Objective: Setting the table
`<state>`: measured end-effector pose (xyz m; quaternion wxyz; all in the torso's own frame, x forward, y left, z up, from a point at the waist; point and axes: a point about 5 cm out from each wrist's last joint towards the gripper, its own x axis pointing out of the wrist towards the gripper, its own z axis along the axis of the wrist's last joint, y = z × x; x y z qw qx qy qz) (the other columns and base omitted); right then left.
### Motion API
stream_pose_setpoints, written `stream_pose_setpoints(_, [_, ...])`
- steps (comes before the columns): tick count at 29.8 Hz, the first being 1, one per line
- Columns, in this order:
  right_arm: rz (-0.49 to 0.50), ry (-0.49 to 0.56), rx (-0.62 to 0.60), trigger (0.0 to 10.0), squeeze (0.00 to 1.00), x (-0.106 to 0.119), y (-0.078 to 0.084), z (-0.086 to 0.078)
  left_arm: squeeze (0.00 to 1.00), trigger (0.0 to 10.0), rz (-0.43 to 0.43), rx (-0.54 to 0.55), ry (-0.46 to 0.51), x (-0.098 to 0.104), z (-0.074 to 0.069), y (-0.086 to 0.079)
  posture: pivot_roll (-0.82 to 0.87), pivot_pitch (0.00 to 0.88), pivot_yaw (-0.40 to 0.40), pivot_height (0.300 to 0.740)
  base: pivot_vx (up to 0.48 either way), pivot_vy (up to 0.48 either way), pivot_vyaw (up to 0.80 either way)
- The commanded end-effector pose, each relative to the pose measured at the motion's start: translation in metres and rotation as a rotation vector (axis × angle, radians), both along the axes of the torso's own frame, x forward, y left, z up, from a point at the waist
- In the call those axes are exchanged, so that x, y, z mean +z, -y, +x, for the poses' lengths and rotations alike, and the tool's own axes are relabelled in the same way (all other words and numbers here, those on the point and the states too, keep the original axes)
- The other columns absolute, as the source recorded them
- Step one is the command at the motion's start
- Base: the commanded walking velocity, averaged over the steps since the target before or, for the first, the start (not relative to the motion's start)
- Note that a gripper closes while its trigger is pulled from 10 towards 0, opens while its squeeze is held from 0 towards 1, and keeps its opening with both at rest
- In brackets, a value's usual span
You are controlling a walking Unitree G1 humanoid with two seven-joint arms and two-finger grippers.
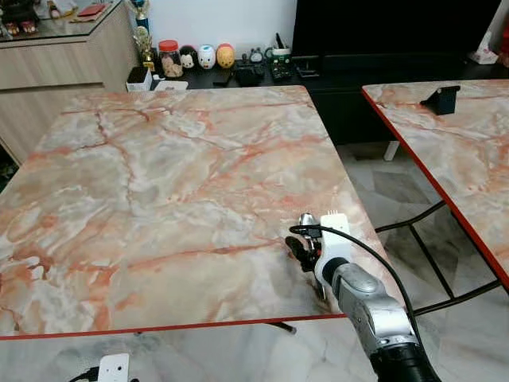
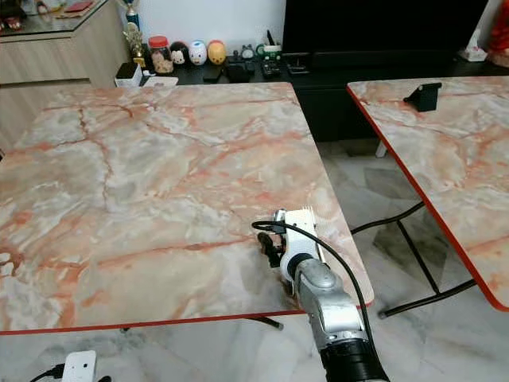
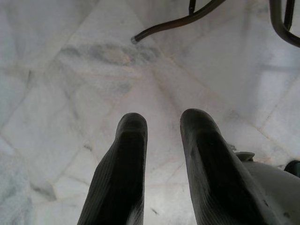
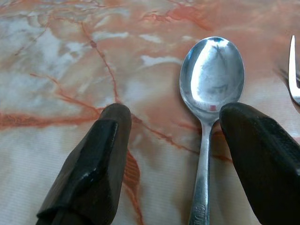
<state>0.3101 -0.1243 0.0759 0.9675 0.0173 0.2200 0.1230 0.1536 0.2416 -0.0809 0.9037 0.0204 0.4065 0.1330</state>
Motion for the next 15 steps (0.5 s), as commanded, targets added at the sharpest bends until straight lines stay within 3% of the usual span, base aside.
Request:
stream_pose_setpoints(1, [-0.005,0.021,-0.007,10.0,0.00,0.007,-0.001,0.004,0.00,10.0,0.010,0.021,-0.005,-0.001,-0.006,-0.003,0.01,0.000,-0.012,0.740,0.000,0.000,0.00])
stream_pose_setpoints(9, [-0.024,-0.009,-0.011,10.0,0.00,0.001,-0.003,0.006,0.00,10.0,0.008,0.039,-0.018,-0.004,-0.013,-0.003,0.02,0.000,-0.024,0.740,0.000,0.000,0.00])
stream_pose_setpoints(15, [-0.040,-0.027,-0.070,10.0,0.00,-0.005,0.005,0.003,0.00,10.0,0.007,0.041,-0.017,-0.004,-0.014,-0.003,0.02,0.000,-0.025,0.740,0.000,0.000,0.00])
